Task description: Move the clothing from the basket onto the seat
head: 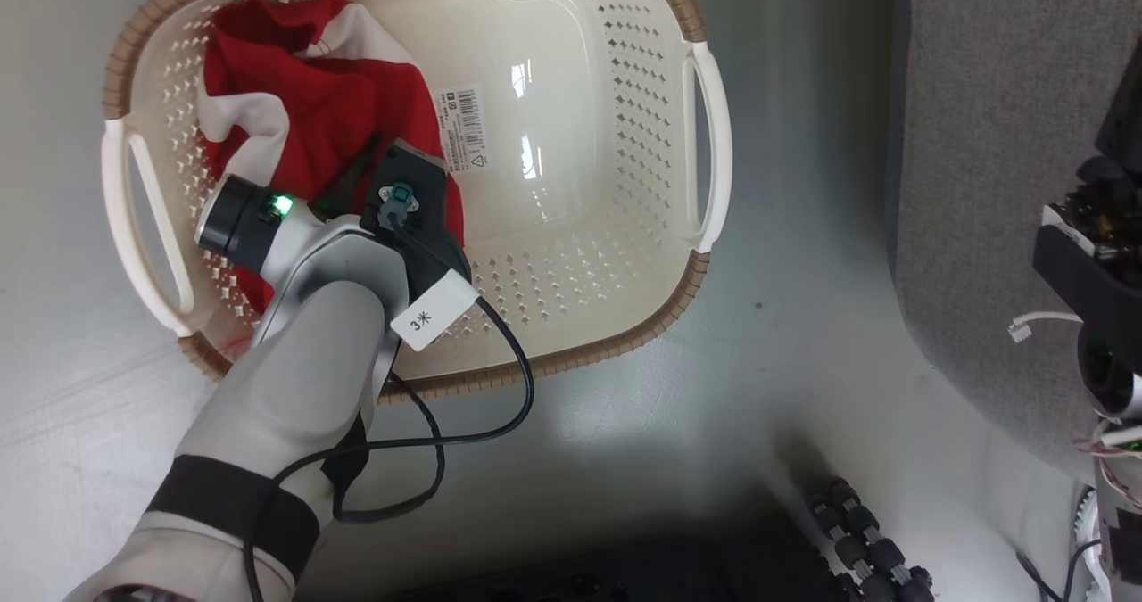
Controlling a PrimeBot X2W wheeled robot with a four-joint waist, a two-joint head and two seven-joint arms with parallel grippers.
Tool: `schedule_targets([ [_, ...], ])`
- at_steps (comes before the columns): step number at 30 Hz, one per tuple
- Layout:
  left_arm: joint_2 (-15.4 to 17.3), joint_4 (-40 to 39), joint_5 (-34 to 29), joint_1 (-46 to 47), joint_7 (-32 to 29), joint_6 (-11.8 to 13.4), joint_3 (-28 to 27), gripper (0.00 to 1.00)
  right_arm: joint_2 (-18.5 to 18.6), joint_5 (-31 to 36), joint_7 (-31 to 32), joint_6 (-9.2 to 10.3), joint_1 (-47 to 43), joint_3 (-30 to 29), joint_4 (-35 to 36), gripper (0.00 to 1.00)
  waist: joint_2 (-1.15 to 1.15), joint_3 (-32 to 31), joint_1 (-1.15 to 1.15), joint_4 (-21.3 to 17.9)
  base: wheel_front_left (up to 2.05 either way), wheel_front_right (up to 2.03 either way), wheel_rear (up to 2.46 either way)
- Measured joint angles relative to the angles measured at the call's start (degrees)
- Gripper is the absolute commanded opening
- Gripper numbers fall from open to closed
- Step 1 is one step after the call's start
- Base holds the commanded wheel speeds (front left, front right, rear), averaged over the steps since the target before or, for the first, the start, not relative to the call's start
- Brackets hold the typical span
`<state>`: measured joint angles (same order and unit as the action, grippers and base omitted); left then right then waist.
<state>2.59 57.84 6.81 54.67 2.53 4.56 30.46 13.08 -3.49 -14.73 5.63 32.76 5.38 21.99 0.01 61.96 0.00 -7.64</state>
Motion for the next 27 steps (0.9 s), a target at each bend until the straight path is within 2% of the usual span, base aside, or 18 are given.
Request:
schedule_targets([
  [1, -0.01, 0.20, 0.01, 0.11, 0.44, 0.00, -0.04, 0.00, -0.05, 0.00, 0.00, 0.00, 0.24, 0.12, -0.46, 1.00, 0.00, 0.05, 0.00, -0.13, 0.00, 0.00, 0.00],
  [7, -0.10, 0.52, 0.58, 0.15, 3.24, -0.05, -0.13, 0.00, -0.18, 0.00, 0.00, -0.02, 0.80, 0.62, -2.58, 1.00, -0.01, -0.68, 0.00, -0.23, 0.00, 0.00, 0.00],
  [14, -0.15, -1.60, 2.93, 0.11, 8.67, -1.75, 1.47, 0.00, -0.22, 0.26, -0.01, -0.71, 1.67, 2.04, -6.60, 1.00, -0.01, -3.75, 0.00, 0.17, 0.00, 0.00, 0.00],
  [27, -0.19, -13.26, 9.69, -0.10, 11.77, -5.16, 5.80, 0.00, -0.26, -0.65, -0.01, -1.60, 1.11, 0.98, -13.15, 1.00, -0.01, -13.17, -0.01, 2.37, 0.00, 0.00, 0.00],
])
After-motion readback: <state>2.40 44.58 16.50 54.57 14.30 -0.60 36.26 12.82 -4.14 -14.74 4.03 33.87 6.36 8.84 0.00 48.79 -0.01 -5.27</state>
